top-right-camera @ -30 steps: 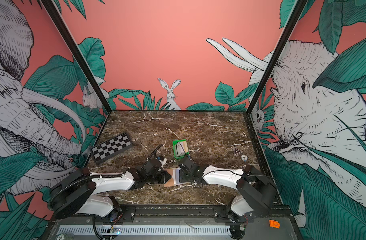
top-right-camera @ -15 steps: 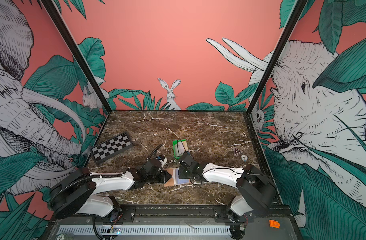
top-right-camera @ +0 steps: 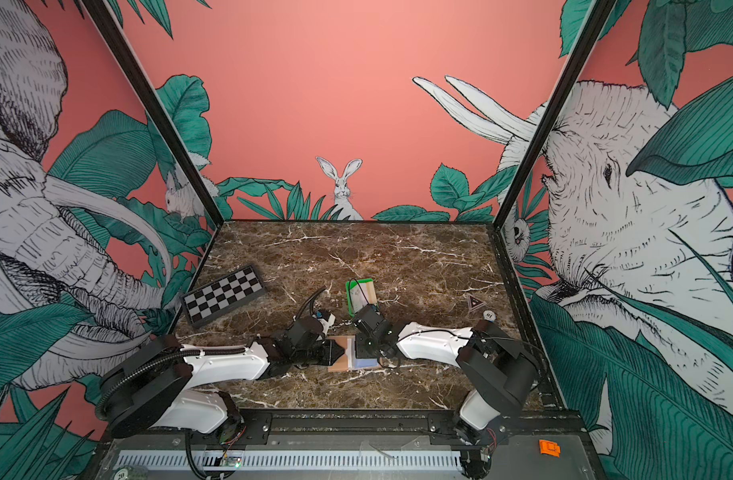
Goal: Put the credit cards into the card holder
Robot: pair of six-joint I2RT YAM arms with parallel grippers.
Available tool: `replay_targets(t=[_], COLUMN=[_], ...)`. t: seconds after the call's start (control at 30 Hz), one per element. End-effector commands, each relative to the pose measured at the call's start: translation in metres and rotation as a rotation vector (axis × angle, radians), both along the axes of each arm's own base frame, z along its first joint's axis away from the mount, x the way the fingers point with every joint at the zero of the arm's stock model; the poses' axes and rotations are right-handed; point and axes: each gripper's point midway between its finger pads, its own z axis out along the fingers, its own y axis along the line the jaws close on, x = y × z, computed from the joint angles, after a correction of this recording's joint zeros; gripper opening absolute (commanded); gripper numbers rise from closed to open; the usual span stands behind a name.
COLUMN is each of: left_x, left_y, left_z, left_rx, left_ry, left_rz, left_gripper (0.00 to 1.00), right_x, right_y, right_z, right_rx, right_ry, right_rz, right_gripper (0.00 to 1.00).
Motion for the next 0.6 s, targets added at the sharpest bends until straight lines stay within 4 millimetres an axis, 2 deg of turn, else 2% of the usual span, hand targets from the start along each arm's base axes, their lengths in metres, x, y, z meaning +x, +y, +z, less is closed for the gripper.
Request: replay_targets(t=[0.0, 0.3, 0.57], left_x=[0.003, 0.002, 0.000], left_y=[0.000, 0.003, 0.006], left_z=[0.001, 0.001, -0.003], left_rx=[-0.008, -0.007, 0.008], left_ry=[-0.020, -0.017, -0.007], left_rz=[0.003, 0.010, 0.019], left_gripper=[0.19, 0.19, 0.19], right_x=[0.001, 0.006, 0.004], right_y=[-0.012, -0.004, -0.009], right_z=[-0.006, 0.012, 0.006], right_rx=[-0.056, 0.011, -0.007], right_ry=[0.014, -0.031, -0.013], right_rz=[-0.029, -0.014, -0.025], right_gripper=[0.09, 0.09, 0.10])
